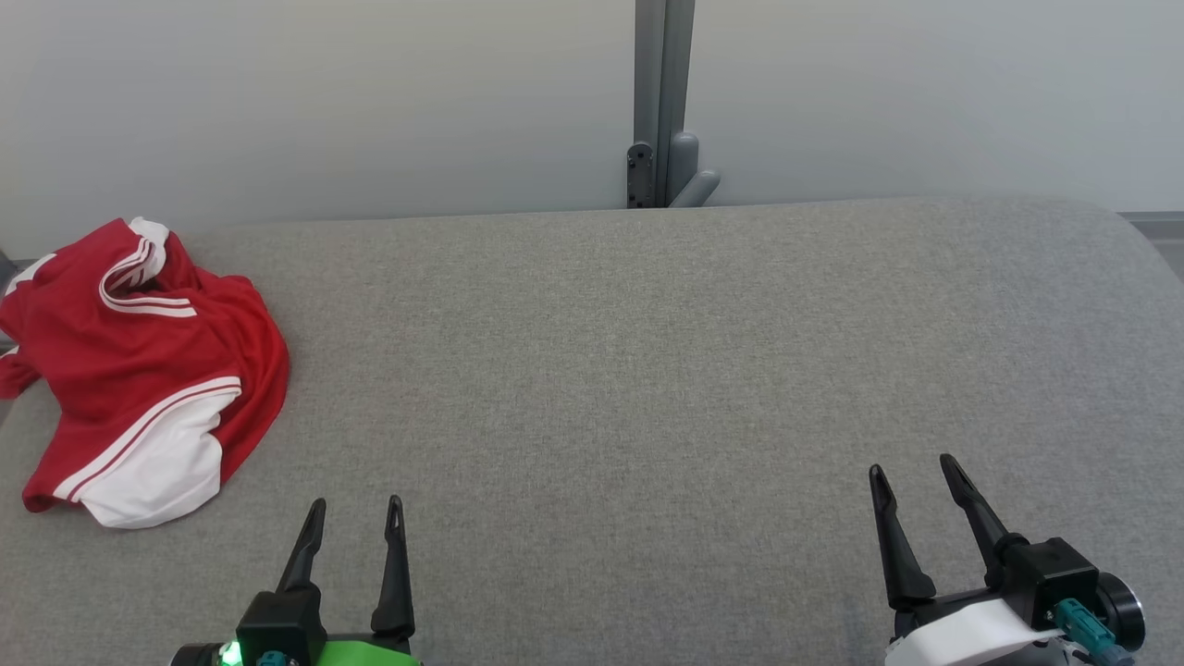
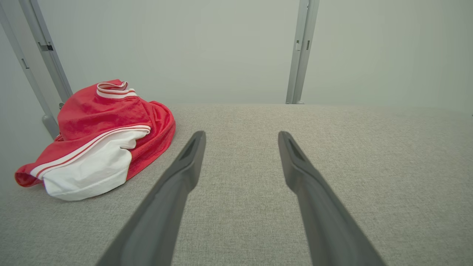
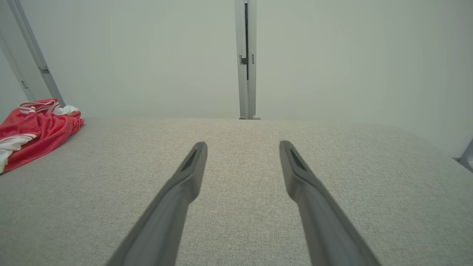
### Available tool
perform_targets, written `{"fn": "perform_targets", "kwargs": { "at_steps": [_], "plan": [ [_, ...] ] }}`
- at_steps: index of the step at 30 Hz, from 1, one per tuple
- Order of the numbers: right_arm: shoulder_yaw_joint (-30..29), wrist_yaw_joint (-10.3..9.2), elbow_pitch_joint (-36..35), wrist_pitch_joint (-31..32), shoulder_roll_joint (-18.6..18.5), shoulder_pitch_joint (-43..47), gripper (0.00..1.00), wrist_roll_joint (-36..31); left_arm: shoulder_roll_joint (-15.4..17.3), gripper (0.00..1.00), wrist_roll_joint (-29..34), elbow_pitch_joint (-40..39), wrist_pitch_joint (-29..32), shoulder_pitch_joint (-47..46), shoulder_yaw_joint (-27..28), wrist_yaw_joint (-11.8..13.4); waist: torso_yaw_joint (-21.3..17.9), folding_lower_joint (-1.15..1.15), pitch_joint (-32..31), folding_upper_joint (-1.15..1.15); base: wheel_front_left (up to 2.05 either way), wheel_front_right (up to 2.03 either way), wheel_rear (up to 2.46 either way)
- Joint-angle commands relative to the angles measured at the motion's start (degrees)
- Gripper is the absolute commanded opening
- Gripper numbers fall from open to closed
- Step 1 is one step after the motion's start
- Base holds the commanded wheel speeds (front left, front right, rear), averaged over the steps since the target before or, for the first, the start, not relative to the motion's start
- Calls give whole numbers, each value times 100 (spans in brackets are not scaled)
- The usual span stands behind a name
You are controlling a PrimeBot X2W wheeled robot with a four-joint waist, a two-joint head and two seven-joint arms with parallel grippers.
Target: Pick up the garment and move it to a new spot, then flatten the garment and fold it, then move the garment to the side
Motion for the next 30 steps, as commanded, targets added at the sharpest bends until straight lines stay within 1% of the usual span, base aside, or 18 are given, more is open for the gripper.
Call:
{"fn": "perform_targets", "kwargs": {
  "at_steps": [1, 23, 27, 30],
  "plan": [
    [-7, 2, -1, -22, -26, 52, 100, -49, 38, 100, -10, 16, -4, 43, 11, -31, 1, 0, 5, 0, 0, 0, 0],
    [-60, 2, 14, -21, -25, 29, 100, -53, 37, 100, -20, 39, -4, -14, -6, -49, 26, 0, 24, 0, 0, 0, 0],
    [-112, 1, -21, -21, -24, 44, 100, -60, 37, 100, 7, 46, -4, -72, -1, -50, 146, 0, 44, 0, 0, 0, 0],
    [-133, 2, -43, -21, -23, 58, 100, -47, 36, 100, 42, 43, -4, -123, 11, -40, 334, 0, 61, 0, 0, 0, 0]
  ]
}}
